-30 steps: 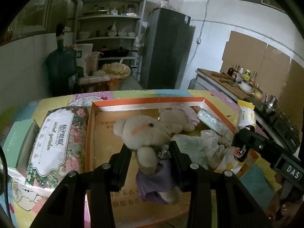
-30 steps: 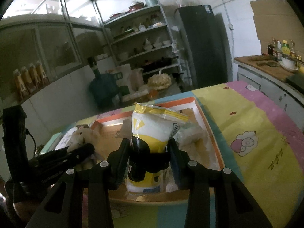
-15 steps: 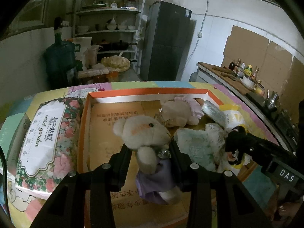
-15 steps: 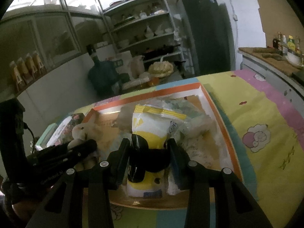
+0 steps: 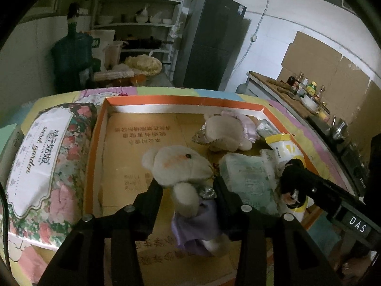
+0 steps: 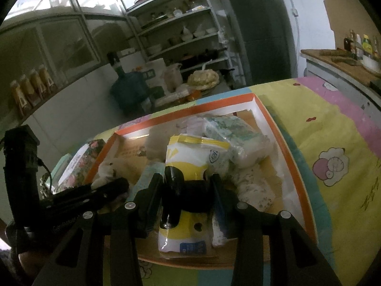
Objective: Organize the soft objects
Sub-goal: 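Lower the teddy and yellow bag into the tray and open both grippers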
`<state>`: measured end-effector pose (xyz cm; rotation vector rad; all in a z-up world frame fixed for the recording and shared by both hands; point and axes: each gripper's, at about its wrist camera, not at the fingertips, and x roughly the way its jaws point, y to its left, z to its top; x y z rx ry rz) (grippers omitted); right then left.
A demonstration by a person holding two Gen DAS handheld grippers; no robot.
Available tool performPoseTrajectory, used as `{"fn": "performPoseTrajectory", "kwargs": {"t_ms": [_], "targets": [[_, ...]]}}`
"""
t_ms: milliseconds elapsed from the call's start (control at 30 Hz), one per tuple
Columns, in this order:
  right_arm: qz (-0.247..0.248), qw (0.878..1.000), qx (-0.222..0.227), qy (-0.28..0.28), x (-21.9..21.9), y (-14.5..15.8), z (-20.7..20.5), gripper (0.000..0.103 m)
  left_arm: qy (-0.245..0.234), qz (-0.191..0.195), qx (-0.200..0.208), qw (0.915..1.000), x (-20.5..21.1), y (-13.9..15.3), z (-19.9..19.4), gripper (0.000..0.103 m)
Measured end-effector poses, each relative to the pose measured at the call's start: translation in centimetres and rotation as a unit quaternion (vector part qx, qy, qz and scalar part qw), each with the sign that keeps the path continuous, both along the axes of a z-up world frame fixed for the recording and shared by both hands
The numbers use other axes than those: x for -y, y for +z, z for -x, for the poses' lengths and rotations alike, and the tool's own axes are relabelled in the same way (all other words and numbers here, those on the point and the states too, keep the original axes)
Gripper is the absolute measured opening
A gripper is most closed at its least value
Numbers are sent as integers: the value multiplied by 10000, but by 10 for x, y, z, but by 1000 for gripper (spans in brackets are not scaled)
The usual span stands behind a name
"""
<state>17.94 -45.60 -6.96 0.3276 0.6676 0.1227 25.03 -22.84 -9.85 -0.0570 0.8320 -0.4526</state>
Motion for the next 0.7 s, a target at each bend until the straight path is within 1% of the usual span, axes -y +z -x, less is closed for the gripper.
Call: {"fn": "performPoseTrajectory", "kwargs": {"t_ms": [167, 233, 267, 300, 367, 600, 667, 700], "targets": [[-60, 10000, 65, -9, 2, 1, 1, 45, 3, -30, 9, 10000, 2, -1, 0, 47], [-91, 9999, 112, -10, 3, 2, 3, 52, 9, -29, 42, 10000, 2, 0, 1, 50], [-112, 9998, 147, -19, 4, 3, 4, 57, 2, -22, 61, 10000, 2, 0, 2, 55], [-121, 9998, 167, -26, 4, 4, 4, 57, -3, -16, 75, 10000, 2, 1, 3, 57], [-138, 9997, 202, -39, 4, 5, 6, 58, 1, -20, 117, 9999, 3, 2, 4, 64], [-183, 9993, 300, -82, 5, 9, 10, 58, 39, 5, 204, 9998, -2, 11, 9, 66], [-185, 9993, 324, -92, 5, 10, 13, 58, 24, 5, 291, 9996, -2, 15, 12, 73], [-188, 9992, 341, -96, 5, 11, 15, 58, 18, 31, 340, 9994, -3, 19, 14, 74]]}}
